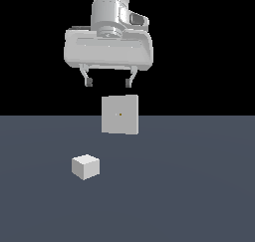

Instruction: Plug the charger into the wall socket.

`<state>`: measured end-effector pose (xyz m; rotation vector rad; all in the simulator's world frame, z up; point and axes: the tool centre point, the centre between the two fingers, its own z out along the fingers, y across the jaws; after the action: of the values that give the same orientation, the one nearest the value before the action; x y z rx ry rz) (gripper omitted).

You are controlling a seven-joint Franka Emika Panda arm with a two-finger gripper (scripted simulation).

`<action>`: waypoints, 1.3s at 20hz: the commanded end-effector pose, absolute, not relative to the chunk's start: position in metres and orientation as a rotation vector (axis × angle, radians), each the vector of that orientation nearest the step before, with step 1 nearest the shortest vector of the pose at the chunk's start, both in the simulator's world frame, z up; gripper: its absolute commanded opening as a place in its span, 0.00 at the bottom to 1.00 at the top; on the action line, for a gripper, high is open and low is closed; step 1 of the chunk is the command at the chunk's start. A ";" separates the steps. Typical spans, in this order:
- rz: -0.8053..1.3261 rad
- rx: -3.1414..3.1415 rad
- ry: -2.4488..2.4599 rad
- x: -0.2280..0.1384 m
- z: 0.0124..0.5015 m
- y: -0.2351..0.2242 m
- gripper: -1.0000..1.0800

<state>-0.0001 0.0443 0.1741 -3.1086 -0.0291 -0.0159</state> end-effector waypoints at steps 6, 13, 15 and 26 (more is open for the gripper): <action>-0.023 -3.107 -0.057 -0.002 0.172 0.046 0.96; -0.056 -3.096 -0.186 -0.010 0.161 0.051 0.96; -0.070 -3.089 -0.241 -0.014 0.157 0.053 0.96; -0.168 -3.014 -0.625 -0.041 0.123 0.066 0.96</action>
<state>-0.0369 0.0644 0.1277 -3.0274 -0.5706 -0.1536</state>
